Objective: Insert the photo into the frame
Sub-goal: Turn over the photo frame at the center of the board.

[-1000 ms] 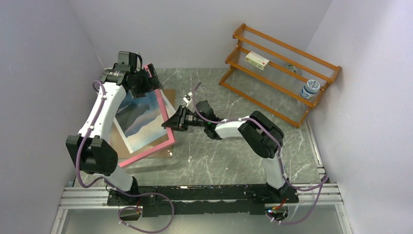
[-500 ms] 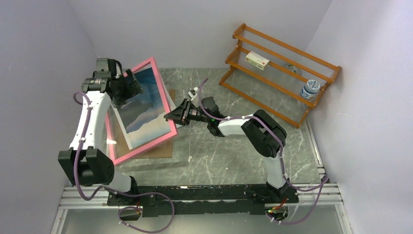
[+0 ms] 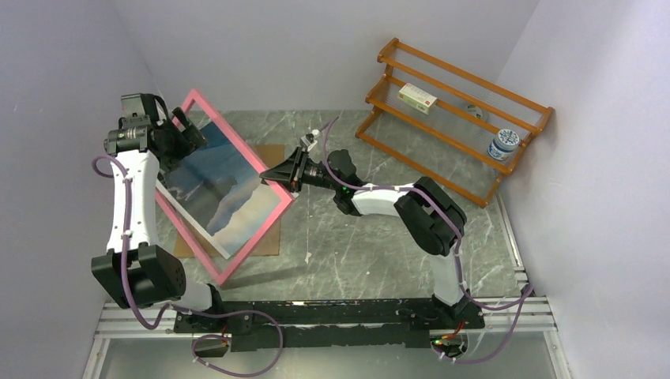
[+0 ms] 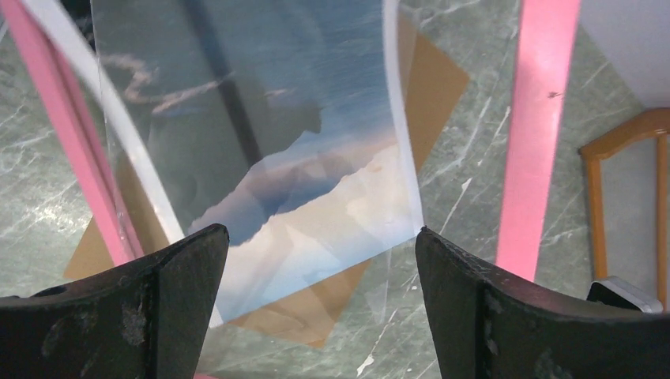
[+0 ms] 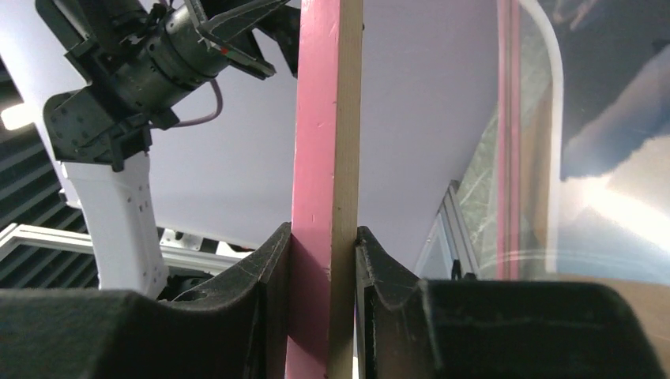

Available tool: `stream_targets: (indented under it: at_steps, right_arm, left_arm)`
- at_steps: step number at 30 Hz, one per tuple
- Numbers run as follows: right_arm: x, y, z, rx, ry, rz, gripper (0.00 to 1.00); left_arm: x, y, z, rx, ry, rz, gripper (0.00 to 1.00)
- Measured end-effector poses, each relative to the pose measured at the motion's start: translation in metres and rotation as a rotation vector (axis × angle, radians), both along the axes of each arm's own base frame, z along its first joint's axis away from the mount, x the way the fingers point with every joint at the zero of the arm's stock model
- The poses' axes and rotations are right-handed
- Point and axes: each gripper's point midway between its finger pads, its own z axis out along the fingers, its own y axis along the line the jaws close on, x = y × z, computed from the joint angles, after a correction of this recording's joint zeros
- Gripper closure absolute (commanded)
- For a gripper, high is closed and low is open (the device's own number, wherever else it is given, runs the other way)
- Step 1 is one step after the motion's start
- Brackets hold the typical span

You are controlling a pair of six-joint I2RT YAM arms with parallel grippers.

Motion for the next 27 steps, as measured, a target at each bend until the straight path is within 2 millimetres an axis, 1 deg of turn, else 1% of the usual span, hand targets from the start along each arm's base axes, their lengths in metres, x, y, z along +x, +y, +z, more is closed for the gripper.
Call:
stream_targets:
  at_steps: [3,6,11,13,15,17,22,24,27]
  right_arm:
    - [0.0,0.002,0.013,0.028,-0.009,0.009,1.0]
    - [0.002,0.003,0.024,0.052,-0.016,0.01,1.0]
    - [0.004,0.003,0.025,0.053,-0.005,0.006,1.0]
    - [0.006,0.002,0.024,0.05,0.007,-0.001,1.0]
    - [0.009,0.002,0.024,0.05,0.023,-0.01,1.0]
    - [0.012,0.001,0.024,0.052,0.04,-0.022,1.0]
    - [0.018,0.001,0.028,0.053,0.073,-0.036,1.0]
    - [0.018,0.0,0.031,0.049,0.082,-0.042,1.0]
    - [0.018,-0.002,0.041,0.048,0.089,-0.049,1.0]
  left_arm:
    - [0.004,-0.003,0.012,-0.017,-0.034,-0.012,0.07]
    - [0.004,-0.009,0.018,-0.049,-0.056,-0.032,0.06]
    - [0.003,-0.025,0.033,-0.131,-0.105,-0.054,0.06]
    - [0.002,-0.028,0.038,-0.149,-0.121,-0.052,0.06]
    - [0.001,-0.026,0.044,-0.149,-0.135,-0.031,0.06]
    - [0.0,-0.02,0.051,-0.129,-0.147,0.004,0.06]
    - [-0.011,-0.009,0.072,-0.072,-0.205,0.075,0.06]
    - [-0.015,-0.01,0.083,-0.067,-0.237,0.075,0.06]
    - [-0.013,-0.02,0.105,-0.094,-0.302,0.022,0.06]
